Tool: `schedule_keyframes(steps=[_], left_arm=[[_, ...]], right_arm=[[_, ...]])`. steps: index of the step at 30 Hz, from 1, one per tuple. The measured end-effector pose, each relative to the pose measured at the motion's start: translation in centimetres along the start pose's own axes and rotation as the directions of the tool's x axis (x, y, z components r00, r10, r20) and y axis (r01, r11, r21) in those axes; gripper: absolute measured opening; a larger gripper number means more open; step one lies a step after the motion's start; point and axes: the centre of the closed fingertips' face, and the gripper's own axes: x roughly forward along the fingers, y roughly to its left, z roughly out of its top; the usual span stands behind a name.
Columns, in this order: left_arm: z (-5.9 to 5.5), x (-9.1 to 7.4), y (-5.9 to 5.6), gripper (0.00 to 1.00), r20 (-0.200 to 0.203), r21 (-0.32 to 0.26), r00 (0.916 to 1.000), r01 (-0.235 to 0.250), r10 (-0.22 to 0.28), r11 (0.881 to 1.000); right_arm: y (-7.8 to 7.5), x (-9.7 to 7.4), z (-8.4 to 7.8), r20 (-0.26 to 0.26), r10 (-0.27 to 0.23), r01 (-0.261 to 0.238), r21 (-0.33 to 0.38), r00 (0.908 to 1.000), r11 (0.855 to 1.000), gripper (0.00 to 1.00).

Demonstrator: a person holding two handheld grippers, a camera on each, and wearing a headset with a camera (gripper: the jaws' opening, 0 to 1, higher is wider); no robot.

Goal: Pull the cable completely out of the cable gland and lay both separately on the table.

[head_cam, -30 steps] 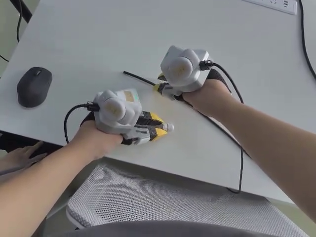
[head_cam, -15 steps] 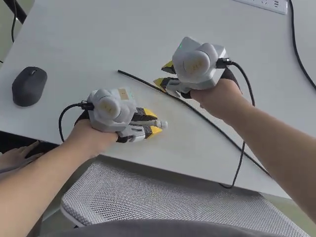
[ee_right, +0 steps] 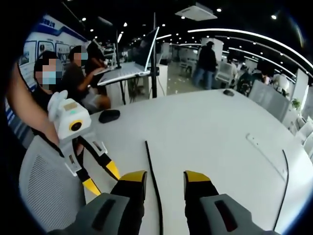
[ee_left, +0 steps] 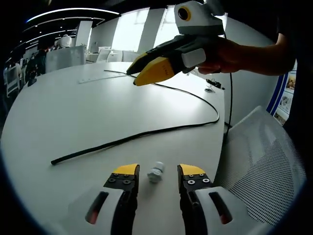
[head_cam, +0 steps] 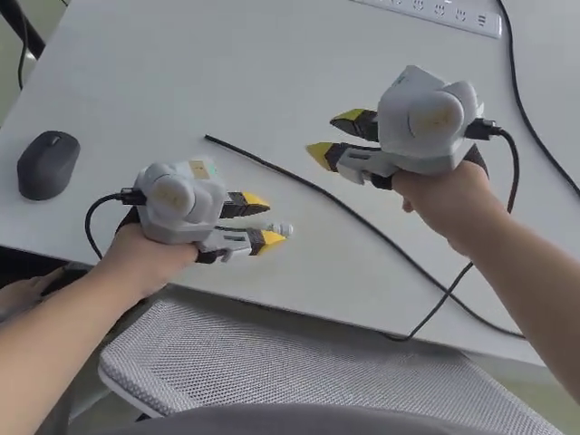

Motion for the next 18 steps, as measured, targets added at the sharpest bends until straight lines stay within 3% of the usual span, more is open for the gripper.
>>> schedule_keyframes(steps=[3, 6, 12, 18], left_arm=[[0.9, -0.7, -0.2, 0.34, 0.027, -0.021, 0.9996, -0.010, 0.011, 1.000], [1.3, -1.5, -0.6, 0.36, 0.035, -0.045, 0.9992, -0.018, 0.019, 0.999], [2.0, -2.9, -1.2, 0.42, 0.060, -0.053, 0.9971, -0.043, 0.046, 0.998], [2.4, -4.4, -1.7, 0.49, 0.082, -0.090, 0.9929, -0.079, 0.086, 0.993]], right_arm=[[0.3, -1.5, 0.2, 0.023, -0.002, 0.001, 0.017, 0.9997, 1.000, 0.29], [0.8, -3.2, 0.4, 0.056, 0.007, -0.012, 0.087, 0.9984, 0.996, 0.29], [0.8, -6.3, 0.4, 0.108, -0.023, 0.008, 0.140, 0.9939, 0.990, 0.36], [1.0, -9.0, -1.1, 0.125, -0.046, 0.023, 0.182, 0.9911, 0.983, 0.43]])
